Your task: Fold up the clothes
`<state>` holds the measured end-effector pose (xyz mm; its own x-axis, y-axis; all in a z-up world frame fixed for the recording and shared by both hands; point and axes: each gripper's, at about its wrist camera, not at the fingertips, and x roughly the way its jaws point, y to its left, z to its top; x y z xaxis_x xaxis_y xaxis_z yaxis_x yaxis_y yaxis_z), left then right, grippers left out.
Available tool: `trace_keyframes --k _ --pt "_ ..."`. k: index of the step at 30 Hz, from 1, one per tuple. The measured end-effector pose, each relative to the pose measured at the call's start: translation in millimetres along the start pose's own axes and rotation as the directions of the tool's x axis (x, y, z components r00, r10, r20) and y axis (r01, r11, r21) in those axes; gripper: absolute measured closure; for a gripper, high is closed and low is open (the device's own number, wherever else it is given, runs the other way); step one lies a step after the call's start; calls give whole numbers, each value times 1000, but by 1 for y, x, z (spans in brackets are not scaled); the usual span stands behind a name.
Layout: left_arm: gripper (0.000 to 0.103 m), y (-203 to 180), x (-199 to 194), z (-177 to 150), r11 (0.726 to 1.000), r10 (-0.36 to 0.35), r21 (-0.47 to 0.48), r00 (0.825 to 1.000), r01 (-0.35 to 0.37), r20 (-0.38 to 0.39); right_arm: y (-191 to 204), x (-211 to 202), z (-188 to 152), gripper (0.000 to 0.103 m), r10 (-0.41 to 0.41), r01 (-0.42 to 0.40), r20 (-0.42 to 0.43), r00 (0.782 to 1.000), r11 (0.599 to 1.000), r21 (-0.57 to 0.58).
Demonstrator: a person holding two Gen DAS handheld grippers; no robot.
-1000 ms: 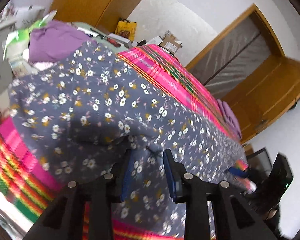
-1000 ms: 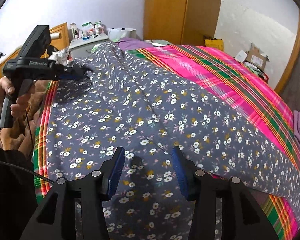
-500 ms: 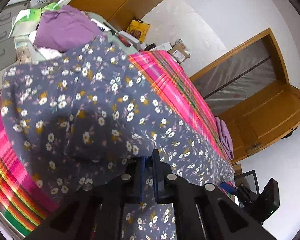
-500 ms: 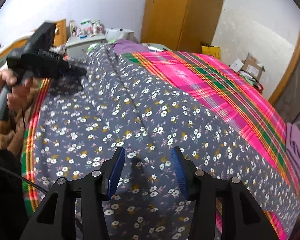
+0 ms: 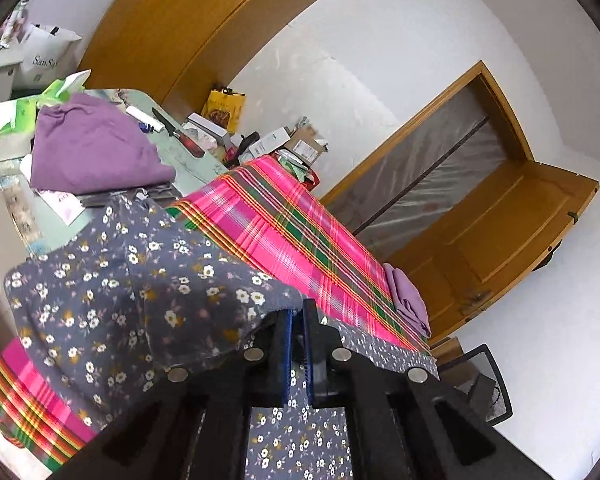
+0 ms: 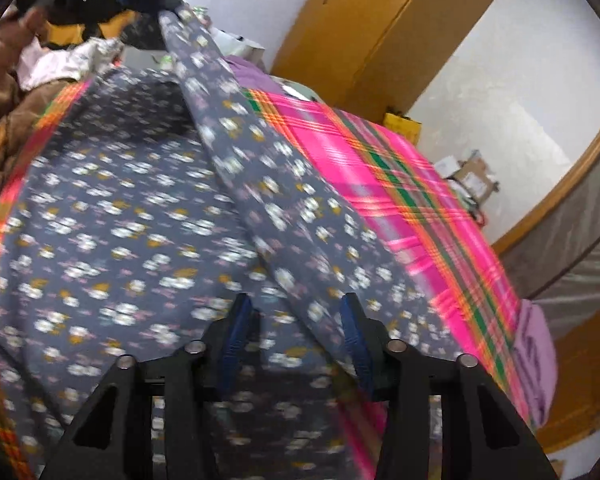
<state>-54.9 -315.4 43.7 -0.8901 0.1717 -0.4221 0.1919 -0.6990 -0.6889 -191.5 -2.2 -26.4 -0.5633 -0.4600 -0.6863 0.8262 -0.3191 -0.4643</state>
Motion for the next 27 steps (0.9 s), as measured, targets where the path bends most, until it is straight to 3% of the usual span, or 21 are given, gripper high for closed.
trace_keyframes --k 1,3,7,11,15,18,21,25,27 --pt "98 -1 1 2 1000 1 1 1000 -1 0 -4 2 -2 87 -20 20 -12 1000 1000 4" --pt "98 -2 2 6 1000 3 7 1000 -3 -1 -14 6 -7 97 -60 61 -32 998 998 26" --pt "98 -8 7 14 999 4 34 1000 -4 3 -39 -3 -7 100 -82 82 -8 997 990 117" --pt "98 -16 -5 25 998 -20 64 999 18 40 -52 -41 8 100 -135 126 67 989 983 131" --pt "98 -21 -28 29 995 -33 100 997 26 77 -51 -82 19 100 -134 119 137 981 986 113" --pt "98 -11 -42 20 993 15 116 997 -24 71 -30 -106 25 100 -86 77 163 983 995 64" --pt "98 5 -50 6 988 88 126 995 -93 45 6 -113 22 100 25 -22 135 991 999 -28" --pt "98 58 -29 -33 989 150 28 978 -148 -143 47 -76 -4 100 198 -198 -16 980 976 -85" --pt "98 74 -21 -47 985 167 -4 968 -171 -189 56 -60 -15 100 244 -250 -77 967 966 -69"
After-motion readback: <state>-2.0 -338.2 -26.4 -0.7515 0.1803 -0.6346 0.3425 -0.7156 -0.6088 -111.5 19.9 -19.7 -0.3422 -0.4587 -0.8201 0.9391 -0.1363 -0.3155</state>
